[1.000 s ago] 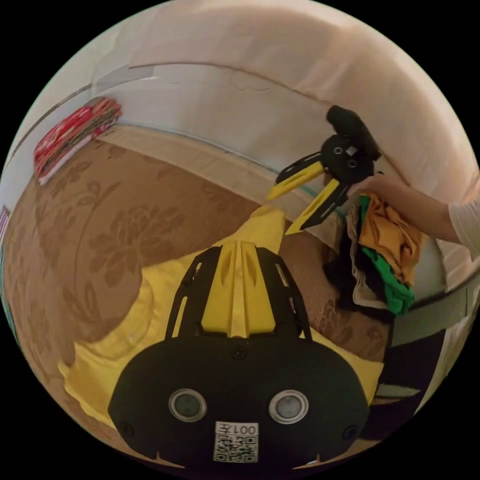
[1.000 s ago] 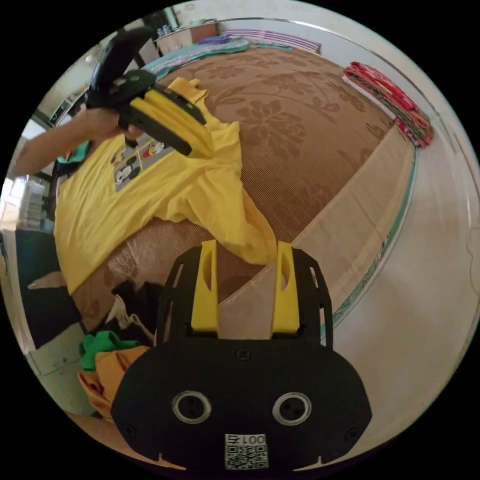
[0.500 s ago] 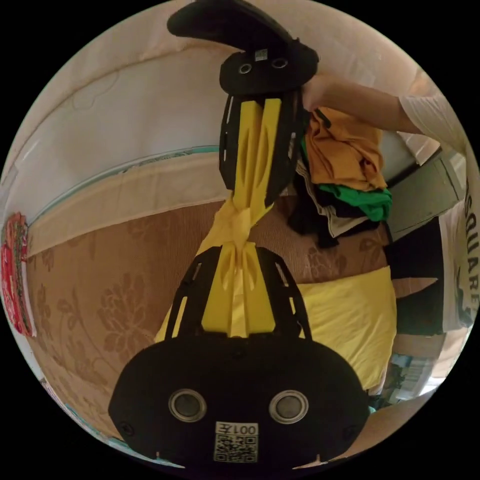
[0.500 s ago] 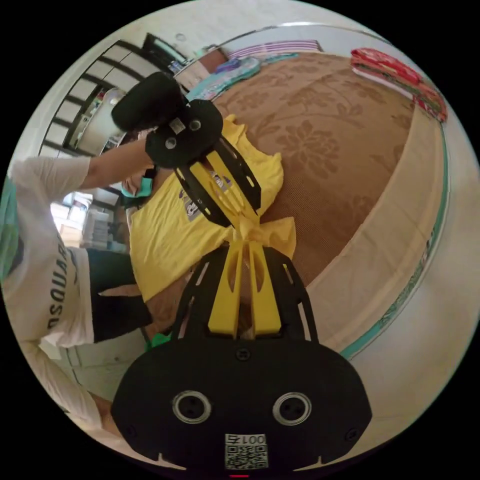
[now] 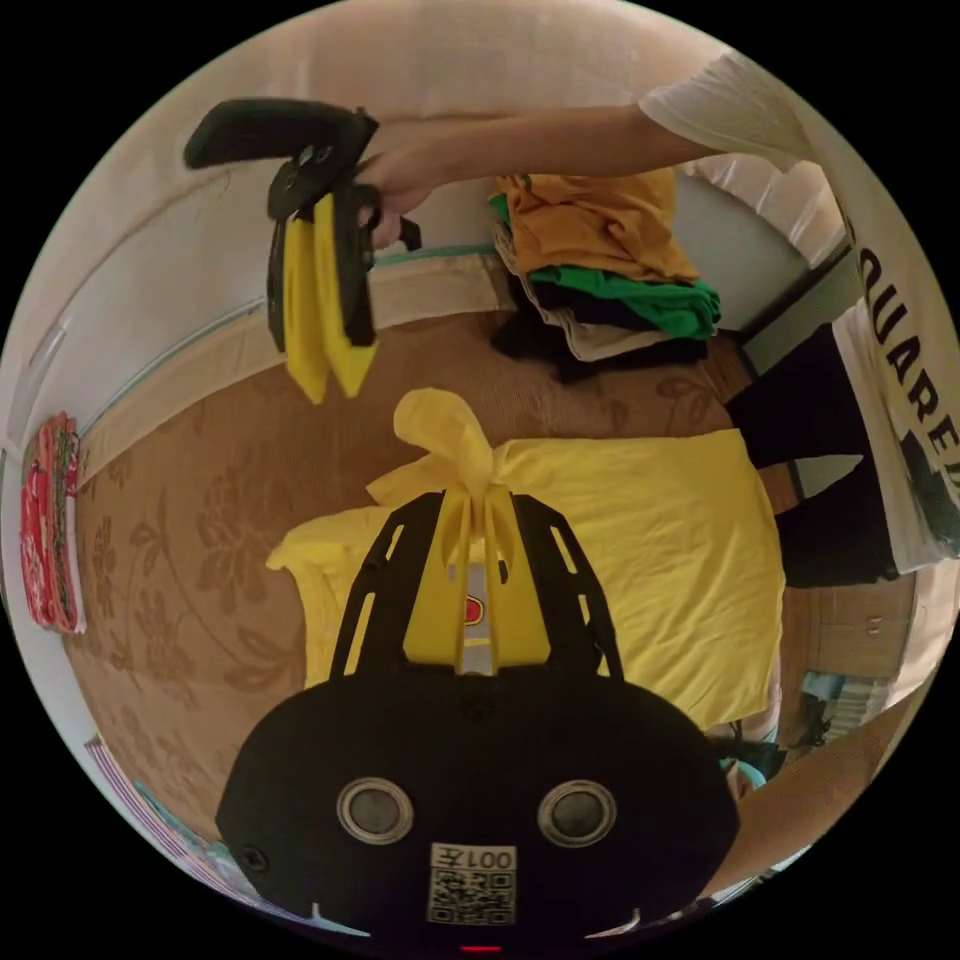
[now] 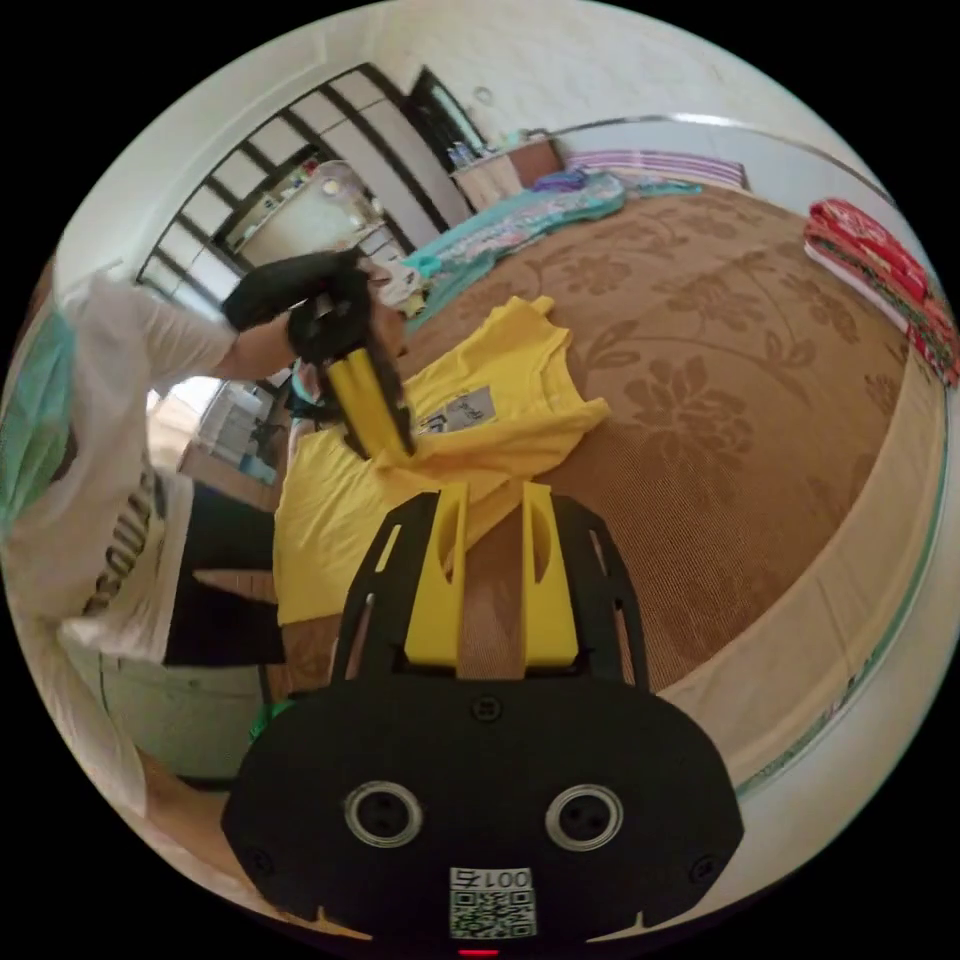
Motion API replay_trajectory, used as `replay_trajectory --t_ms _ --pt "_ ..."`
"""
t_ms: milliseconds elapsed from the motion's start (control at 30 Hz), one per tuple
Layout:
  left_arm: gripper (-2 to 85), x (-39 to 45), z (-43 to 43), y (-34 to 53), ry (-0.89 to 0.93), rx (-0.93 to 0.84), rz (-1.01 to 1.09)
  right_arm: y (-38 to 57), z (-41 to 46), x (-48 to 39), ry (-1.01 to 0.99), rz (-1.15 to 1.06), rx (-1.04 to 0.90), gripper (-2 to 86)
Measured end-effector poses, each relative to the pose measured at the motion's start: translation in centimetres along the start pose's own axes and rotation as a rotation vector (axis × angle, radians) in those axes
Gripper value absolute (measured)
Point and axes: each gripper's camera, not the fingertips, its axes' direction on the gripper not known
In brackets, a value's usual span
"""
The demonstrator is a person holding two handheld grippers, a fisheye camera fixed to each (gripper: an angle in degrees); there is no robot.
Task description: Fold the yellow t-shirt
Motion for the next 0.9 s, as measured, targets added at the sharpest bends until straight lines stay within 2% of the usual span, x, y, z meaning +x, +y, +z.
replay_trajectory --t_ms 67,200,267,367,433,500,567,667,900 --pt "-1.1 0.8 0.6 1.1 -0.045 -0.006 -0.013 -1.6 3.5 1.2 -0.009 0.112 -0.037 7.3" --pt "-1.1 1.7 2.0 3.6 -0.12 -0.013 -0.03 -2.9 9.8 1.0 -0.05 0.115 -0.136 9.4" --pt "-1.0 1.4 2.1 4.5 -0.138 0.006 -0.041 -3.0 13.3 0.9 -0.132 0.146 -0.204 9.5" --pt "-1.1 0.2 1.7 6.2 -0.155 0.041 -0.052 -2.2 15.5 0.3 -0.209 0.142 -0.229 4.1" --pt "-1.1 -1.3 1.3 7.6 -0.18 0.051 -0.067 -1.1 15.3 -0.2 -0.214 0.17 -0.176 2.8" --pt "-1.1 -2.6 1.0 8.7 -0.199 0.068 -0.085 0.5 14.4 -0.7 -0.161 0.244 -0.124 2.2" --pt "-1.1 -4.3 0.7 9.5 -0.21 0.11 -0.111 3.3 12.0 -2.2 -0.023 0.342 0.001 1.8" --pt "-1.1 -7.5 0.5 10.0 -0.173 0.23 -0.144 6.7 9.3 -5.4 0.062 0.433 0.181 1.6" --pt "0.6 -16.4 3.8 7.0 0.01 0.416 -0.144 11.1 10.2 -13.2 0.456 0.61 0.257 1.4"
